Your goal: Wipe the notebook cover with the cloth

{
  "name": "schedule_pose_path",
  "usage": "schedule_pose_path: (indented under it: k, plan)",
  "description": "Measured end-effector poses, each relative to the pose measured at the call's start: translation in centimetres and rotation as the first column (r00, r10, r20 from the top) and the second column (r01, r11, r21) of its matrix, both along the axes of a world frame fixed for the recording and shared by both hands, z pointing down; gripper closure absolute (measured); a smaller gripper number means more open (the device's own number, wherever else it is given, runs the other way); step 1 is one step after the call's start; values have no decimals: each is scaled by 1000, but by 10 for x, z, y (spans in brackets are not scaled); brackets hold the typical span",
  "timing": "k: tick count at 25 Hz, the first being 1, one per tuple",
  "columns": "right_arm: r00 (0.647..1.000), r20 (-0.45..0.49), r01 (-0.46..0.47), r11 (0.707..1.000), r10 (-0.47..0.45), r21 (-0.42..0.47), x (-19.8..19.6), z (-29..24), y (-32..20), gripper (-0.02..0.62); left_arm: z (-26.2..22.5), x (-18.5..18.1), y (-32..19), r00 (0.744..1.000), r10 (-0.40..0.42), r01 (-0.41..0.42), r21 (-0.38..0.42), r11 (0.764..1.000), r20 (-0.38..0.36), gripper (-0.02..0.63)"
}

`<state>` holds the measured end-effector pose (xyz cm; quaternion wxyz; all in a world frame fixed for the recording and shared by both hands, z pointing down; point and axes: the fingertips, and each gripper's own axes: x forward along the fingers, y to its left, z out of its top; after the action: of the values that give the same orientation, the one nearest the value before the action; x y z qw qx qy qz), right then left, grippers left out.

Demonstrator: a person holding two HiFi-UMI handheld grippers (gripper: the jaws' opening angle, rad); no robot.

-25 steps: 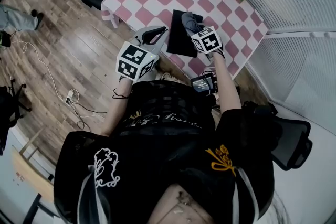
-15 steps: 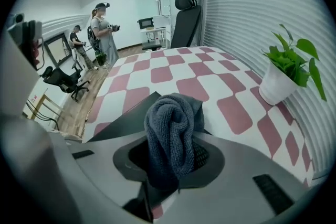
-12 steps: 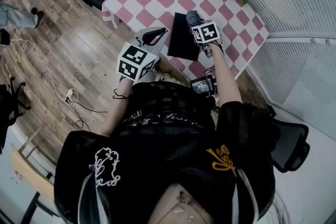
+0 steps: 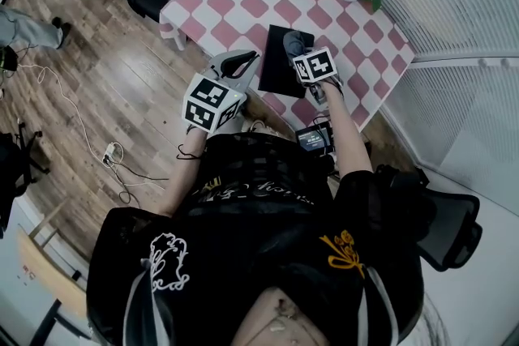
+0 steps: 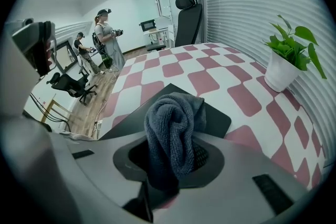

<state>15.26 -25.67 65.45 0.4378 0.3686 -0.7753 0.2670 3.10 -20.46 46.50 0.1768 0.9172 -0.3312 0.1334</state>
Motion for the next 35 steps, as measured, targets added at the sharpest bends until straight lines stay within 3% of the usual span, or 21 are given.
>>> schedule_pose_path:
  k: [13,27,35]
  plan:
    - [993,47,110,994,-110,-15,-21,-1,81,505,3,20,28,1000,2,-1,-5,1000,4,583]
    - [985,93,149,988,-145,-36,-29,-3,129,505,5,36,45,1000,3,-3,-4,1000,-1,583]
    - [976,153,173,979,-155,-108,-29,4,148,505,-1,47,38,1000,25,-25,10,1000,1,583]
